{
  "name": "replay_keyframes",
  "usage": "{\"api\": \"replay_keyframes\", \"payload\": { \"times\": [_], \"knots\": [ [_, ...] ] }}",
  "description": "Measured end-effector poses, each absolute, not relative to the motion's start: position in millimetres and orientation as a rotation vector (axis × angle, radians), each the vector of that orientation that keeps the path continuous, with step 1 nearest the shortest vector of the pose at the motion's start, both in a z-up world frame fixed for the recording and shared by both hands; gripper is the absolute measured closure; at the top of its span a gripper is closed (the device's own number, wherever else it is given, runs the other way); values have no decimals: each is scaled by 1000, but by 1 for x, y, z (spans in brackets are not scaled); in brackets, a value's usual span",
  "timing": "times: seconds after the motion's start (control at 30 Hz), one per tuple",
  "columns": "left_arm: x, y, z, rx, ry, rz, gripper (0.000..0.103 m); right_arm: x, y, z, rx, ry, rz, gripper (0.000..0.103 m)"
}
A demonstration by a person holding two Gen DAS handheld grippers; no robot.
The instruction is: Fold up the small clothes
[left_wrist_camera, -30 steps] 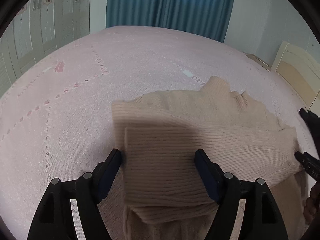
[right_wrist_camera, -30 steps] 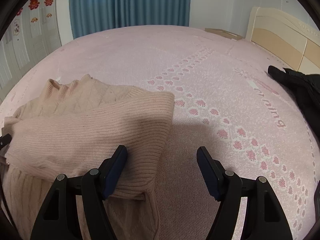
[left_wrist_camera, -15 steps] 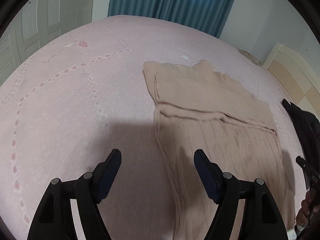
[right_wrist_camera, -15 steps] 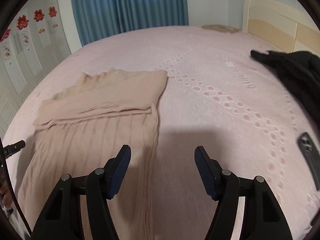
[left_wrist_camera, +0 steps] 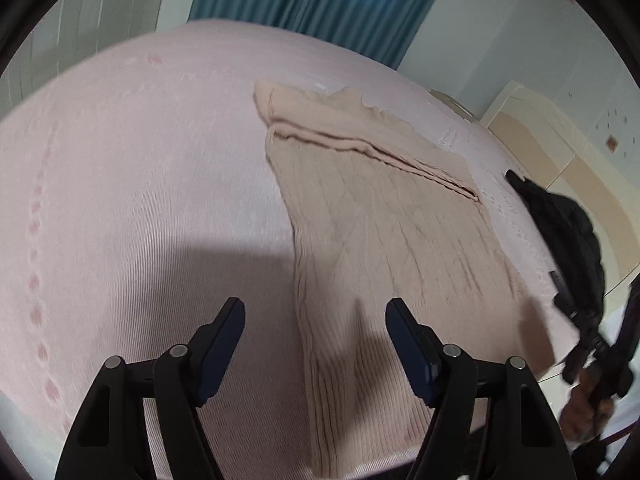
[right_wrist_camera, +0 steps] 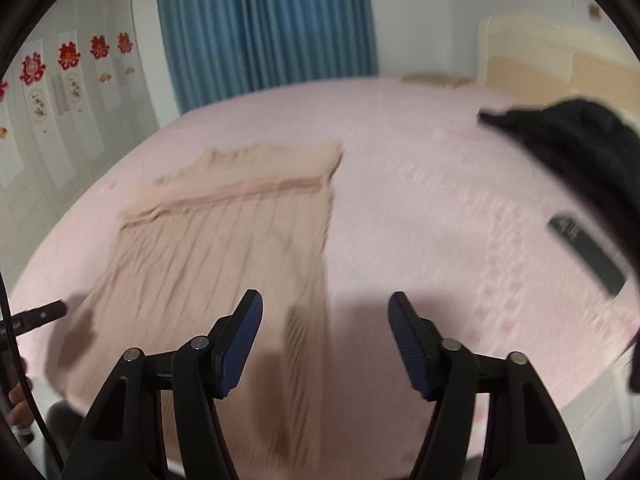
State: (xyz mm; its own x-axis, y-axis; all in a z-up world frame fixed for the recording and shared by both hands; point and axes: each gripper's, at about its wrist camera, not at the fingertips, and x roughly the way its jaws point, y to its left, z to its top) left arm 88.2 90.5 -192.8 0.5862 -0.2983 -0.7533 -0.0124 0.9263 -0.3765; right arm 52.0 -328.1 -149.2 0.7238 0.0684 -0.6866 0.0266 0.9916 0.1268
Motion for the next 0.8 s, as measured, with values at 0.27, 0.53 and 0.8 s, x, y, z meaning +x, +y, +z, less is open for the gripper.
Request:
{"api": "replay_keyframes", "payload": {
  "times": [0.27, 0.53, 0.8],
  "knots": [
    [48, 84, -209, -376, 957, -217, 43, 29, -335, -186, 188, 870, 77, 47],
    [45, 70, -214, -373, 965, -241, 61, 21, -329, -200, 201, 887, 98, 63],
    [86, 72, -223, -535, 986, -313, 62, 41, -321, -198, 187, 901, 105, 63]
  ]
}}
